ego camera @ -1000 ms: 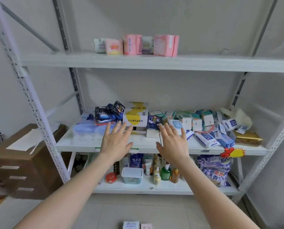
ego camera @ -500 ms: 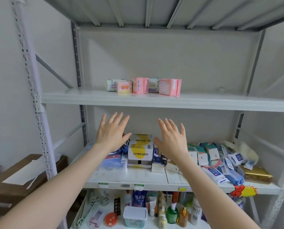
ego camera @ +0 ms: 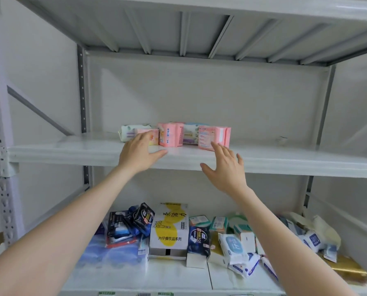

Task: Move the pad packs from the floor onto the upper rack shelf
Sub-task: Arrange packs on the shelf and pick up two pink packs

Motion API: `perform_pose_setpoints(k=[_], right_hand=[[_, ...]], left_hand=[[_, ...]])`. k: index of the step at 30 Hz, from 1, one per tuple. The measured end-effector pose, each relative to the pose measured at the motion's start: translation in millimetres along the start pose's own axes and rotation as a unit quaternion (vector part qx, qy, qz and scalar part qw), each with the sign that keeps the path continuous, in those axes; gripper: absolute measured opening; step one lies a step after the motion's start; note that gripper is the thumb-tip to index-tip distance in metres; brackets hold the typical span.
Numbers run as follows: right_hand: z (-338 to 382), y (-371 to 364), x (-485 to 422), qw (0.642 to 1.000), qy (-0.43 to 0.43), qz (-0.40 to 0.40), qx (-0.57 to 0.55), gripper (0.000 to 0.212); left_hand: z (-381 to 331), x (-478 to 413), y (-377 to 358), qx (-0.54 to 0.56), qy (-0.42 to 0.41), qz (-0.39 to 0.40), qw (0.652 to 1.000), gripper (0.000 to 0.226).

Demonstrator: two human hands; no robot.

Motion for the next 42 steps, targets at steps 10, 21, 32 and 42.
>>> perform_pose_setpoints(k=[10, 21, 32, 42], right_hand=[[-59.4, -31.0, -105.7, 0.996, -0.055, -0.061, -0.014, 0.076], [-112.3, -88.9, -159.3, 0.986, -0.147, -0.017, -0.080, 0.096], [-133.5, -108.8, -196.7, 0.972, -0.157, 0.060, -0.165, 0.102], [-139.2, -113.4, -206.7, 0.950, -0.178, 0.158, -0.203, 0.046]], left_hand=[[-1.5, -112.9, -68.6, 0.063, 0.053, 0.005, 0.997, 0.090], [9.6, -170.9, -137.5, -0.030, 0.124, -0.011, 0.992, 0.095], [8.8, -194.5, -157.1, -0.150, 0.230, -0.013, 0.962, 0.089], [-19.6, -203.2, -144.7, -0.247, 0.235, 0.093, 0.936, 0.058]])
Point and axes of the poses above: each hand's wrist, its own x-axis away from the middle knuckle, its own y-axis out of the back of the hand, z = x × y, the point moved 8 cm from there along -x, towards the middle knuckle, and after that the axes turned 7 degrees about -z, right-handed, at the moved point
